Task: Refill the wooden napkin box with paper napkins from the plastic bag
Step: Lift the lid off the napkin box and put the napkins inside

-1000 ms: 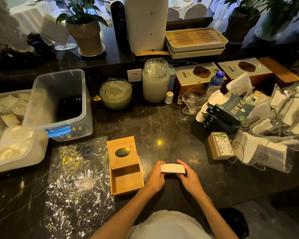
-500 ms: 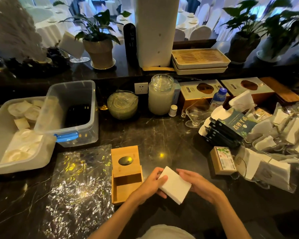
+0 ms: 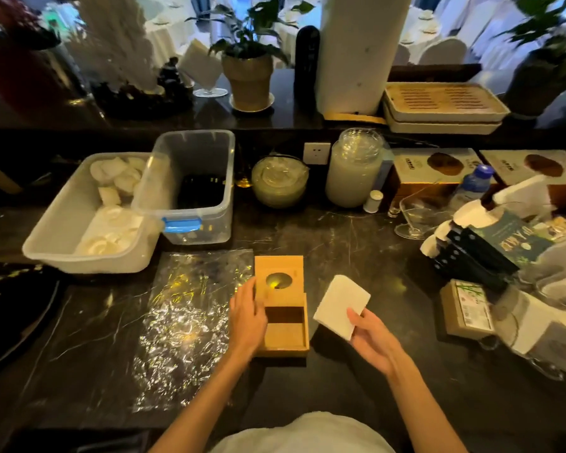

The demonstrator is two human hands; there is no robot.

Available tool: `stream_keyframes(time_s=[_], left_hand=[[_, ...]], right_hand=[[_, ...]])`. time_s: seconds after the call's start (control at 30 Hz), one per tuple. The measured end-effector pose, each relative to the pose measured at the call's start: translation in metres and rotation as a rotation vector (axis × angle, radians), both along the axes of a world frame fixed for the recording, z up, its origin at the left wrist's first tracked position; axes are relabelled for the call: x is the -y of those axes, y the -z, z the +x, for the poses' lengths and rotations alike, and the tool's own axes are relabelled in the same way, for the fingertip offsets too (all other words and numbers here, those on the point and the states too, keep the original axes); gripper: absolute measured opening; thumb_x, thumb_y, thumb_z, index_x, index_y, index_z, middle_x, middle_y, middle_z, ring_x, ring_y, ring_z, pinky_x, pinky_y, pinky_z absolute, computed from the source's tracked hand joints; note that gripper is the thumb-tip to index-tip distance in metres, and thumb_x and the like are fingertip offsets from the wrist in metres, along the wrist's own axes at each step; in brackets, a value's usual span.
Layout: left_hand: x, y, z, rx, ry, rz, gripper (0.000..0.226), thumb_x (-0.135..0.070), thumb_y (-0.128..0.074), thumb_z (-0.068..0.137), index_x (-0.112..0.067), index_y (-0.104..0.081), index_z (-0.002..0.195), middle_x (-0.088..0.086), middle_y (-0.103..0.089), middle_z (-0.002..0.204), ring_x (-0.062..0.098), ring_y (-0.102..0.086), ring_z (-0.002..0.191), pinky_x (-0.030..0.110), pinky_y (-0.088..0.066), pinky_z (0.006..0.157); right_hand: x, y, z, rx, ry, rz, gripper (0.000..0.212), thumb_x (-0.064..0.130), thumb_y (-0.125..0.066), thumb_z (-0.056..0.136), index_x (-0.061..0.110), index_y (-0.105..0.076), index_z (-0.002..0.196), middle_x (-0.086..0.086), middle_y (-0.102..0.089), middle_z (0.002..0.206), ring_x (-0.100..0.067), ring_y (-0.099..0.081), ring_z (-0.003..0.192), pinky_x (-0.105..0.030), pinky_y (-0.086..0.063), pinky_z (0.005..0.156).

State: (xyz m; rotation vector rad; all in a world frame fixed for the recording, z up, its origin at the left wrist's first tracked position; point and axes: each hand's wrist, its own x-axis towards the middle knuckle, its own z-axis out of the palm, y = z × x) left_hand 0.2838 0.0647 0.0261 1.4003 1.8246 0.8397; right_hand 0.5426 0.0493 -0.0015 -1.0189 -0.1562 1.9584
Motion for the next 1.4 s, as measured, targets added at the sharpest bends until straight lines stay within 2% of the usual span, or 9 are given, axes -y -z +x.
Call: stream_keyframes(time_s=[0.17, 0.3, 0.37, 0.47, 0.7, 0.87, 1.0, 1.13, 1.4], left_hand=[[0.019, 0.022, -0.031, 0.400, 0.166, -0.298, 0.053, -0.017, -0.031, 0.104, -0.031, -0.012, 0.152, -0.001, -0.017, 0.160, 0.018, -0.027, 0.141, 0.038, -0.035, 0.108], [0.014, 0.024, -0.034, 0.690, -0.009, -0.386, 0.054, -0.006, -0.037, 0.100, -0.037, -0.034, 0.144, 0.001, -0.051, 0.136, 0.021, -0.062, 0.110, 0.037, -0.057, 0.081], [0.011, 0.025, -0.037, 0.721, -0.040, -0.415, 0.057, -0.002, -0.040, 0.097, -0.036, -0.038, 0.143, 0.000, -0.057, 0.128, 0.025, -0.062, 0.108, 0.045, -0.056, 0.088], [0.007, 0.027, -0.039, 0.727, -0.058, -0.433, 0.062, 0.002, -0.039, 0.094, -0.036, -0.039, 0.142, 0.001, -0.056, 0.133, 0.027, -0.060, 0.112, 0.049, -0.053, 0.094], [0.008, 0.029, -0.040, 0.768, -0.066, -0.429, 0.060, 0.003, -0.037, 0.096, -0.037, -0.042, 0.140, 0.003, -0.051, 0.139, 0.028, -0.053, 0.120, 0.051, -0.051, 0.095], [0.008, 0.033, -0.041, 0.744, -0.038, -0.396, 0.065, 0.010, -0.036, 0.093, -0.032, -0.040, 0.143, 0.000, -0.047, 0.144, 0.024, -0.049, 0.124, 0.051, -0.046, 0.102], [0.008, 0.035, -0.043, 0.736, -0.005, -0.383, 0.067, 0.008, -0.039, 0.092, -0.038, -0.040, 0.141, -0.010, -0.048, 0.138, 0.008, -0.054, 0.111, 0.037, -0.052, 0.089], [0.011, 0.031, -0.041, 0.702, 0.023, -0.355, 0.064, 0.006, -0.038, 0.095, -0.030, -0.033, 0.146, -0.001, -0.038, 0.151, 0.021, -0.040, 0.135, 0.049, -0.039, 0.110], [0.013, 0.025, -0.037, 0.646, 0.055, -0.314, 0.061, 0.008, -0.035, 0.097, -0.022, -0.026, 0.149, -0.006, -0.039, 0.139, 0.007, -0.037, 0.122, 0.012, -0.047, 0.083]], right_hand=[[-0.015, -0.014, -0.047, 0.385, -0.208, 0.198, 0.050, 0.012, -0.064, 0.091, 0.022, -0.048, 0.138, -0.005, -0.066, 0.128, -0.025, -0.065, 0.117, -0.046, -0.057, 0.092], [-0.041, -0.049, -0.084, 1.017, -0.809, 0.559, 0.046, 0.019, -0.065, 0.091, 0.033, -0.051, 0.132, 0.003, -0.063, 0.128, -0.016, -0.063, 0.113, -0.036, -0.056, 0.093], [-0.051, -0.057, -0.107, 1.377, -1.134, 0.745, 0.049, 0.013, -0.064, 0.090, 0.029, -0.051, 0.134, -0.001, -0.061, 0.132, -0.021, -0.058, 0.119, -0.034, -0.049, 0.094], [-0.059, -0.062, -0.132, 1.626, -1.357, 0.868, 0.046, 0.004, -0.058, 0.090, 0.019, -0.051, 0.133, -0.011, -0.060, 0.134, -0.030, -0.056, 0.123, -0.036, -0.047, 0.094], [-0.072, -0.073, -0.127, 1.610, -1.372, 0.737, 0.051, 0.002, -0.056, 0.092, 0.021, -0.046, 0.138, -0.010, -0.056, 0.136, -0.030, -0.055, 0.123, -0.038, -0.049, 0.097], [-0.047, -0.066, -0.153, 1.808, -1.590, 0.961, 0.037, 0.008, -0.057, 0.090, 0.010, -0.051, 0.127, -0.016, -0.062, 0.125, -0.034, -0.060, 0.116, -0.041, -0.050, 0.091], [-0.040, -0.051, -0.161, 1.537, -1.655, 0.732, 0.039, 0.013, -0.058, 0.092, 0.015, -0.049, 0.130, -0.012, -0.060, 0.130, -0.031, -0.057, 0.119, -0.039, -0.045, 0.092], [-0.041, -0.037, -0.158, 1.333, -1.550, 0.533, 0.049, 0.010, -0.057, 0.090, 0.021, -0.043, 0.136, -0.010, -0.058, 0.131, -0.028, -0.054, 0.120, -0.037, -0.040, 0.090], [-0.060, -0.022, -0.175, 1.418, -1.566, 0.324, 0.050, 0.016, -0.039, 0.094, 0.011, -0.036, 0.144, -0.016, -0.043, 0.148, -0.034, -0.042, 0.133, -0.046, -0.035, 0.108]])
